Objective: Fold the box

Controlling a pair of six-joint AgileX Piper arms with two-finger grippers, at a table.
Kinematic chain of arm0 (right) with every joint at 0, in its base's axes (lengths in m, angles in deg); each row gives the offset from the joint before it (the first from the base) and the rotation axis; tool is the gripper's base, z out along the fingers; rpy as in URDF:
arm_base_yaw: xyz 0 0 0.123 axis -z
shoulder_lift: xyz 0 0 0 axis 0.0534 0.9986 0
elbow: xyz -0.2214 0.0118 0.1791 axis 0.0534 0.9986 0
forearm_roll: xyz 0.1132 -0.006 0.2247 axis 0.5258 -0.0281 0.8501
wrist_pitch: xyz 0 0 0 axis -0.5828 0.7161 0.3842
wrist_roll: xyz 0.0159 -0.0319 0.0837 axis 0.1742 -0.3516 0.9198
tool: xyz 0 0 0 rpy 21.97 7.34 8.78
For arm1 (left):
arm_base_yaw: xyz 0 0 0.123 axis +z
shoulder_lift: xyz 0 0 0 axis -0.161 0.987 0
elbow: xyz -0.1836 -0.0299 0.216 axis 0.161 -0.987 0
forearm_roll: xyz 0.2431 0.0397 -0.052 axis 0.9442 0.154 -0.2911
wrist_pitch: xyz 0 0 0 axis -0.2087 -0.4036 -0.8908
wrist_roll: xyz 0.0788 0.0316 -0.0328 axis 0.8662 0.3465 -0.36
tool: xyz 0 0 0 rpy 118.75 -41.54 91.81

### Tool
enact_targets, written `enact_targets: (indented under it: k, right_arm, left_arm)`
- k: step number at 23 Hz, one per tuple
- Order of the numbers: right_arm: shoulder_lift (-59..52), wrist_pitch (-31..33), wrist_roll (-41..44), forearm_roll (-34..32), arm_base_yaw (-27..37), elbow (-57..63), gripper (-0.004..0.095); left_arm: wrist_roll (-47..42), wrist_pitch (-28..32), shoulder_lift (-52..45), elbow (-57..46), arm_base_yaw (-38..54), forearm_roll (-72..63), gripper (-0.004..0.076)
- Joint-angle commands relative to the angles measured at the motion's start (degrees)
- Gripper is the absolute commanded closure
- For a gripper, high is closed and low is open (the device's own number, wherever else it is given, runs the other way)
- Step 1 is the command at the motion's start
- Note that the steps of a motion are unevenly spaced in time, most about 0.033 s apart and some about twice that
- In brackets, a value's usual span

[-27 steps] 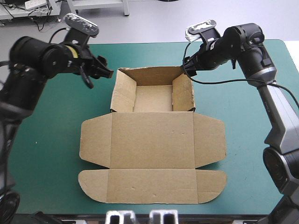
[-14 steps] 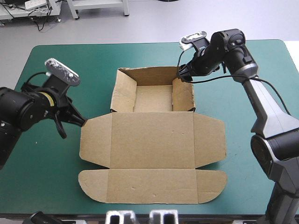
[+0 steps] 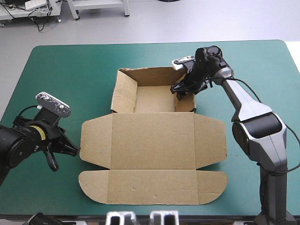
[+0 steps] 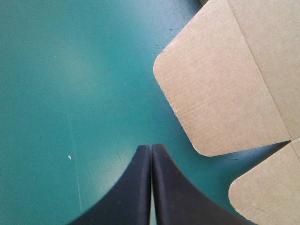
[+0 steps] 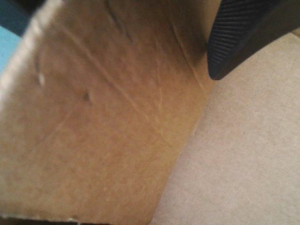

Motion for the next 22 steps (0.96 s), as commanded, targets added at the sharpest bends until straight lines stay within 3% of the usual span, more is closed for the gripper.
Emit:
enact_targets:
  k: [1, 4, 8, 13, 18, 22]
  right_arm:
    - [-3.2, 1.0, -1.0, 0.4, -0.1, -1.6, 0.0573]
    - [-3.2, 1.0, -3.3, 0.2, -0.1, -1.6, 0.0931]
    - [-3.2, 1.0, -5.1, -5.0, 0.0, -1.6, 0.0932]
    - [-3.9, 1.0, -5.1, -3.1, 5.1, -1.6, 0.0932]
    - [-5.6, 0.9, -6.2, -0.7, 12.9, -2.6, 0.0932]
    - [-5.6, -0.2, -7.3, 5.3, 24.2, -4.8, 0.0932]
  left_arm:
    - [-0.9, -1.7, -1.3, 1.3, 0.0, -0.9, 0.0732]
    - [-0.9, -1.7, -1.3, 1.3, 0.0, -1.0, 0.0732]
    - [-0.9, -1.9, -1.3, 0.9, 0.0, 0.4, 0.0732]
    - [-1.0, 4.1, -1.3, -4.7, 0.0, -0.7, 0.0732]
    - [-5.8, 7.4, -1.0, -11.3, 0.0, -0.5, 0.0731]
    - [-5.5, 10.2, -1.0, -13.8, 0.0, -7.7, 0.0730]
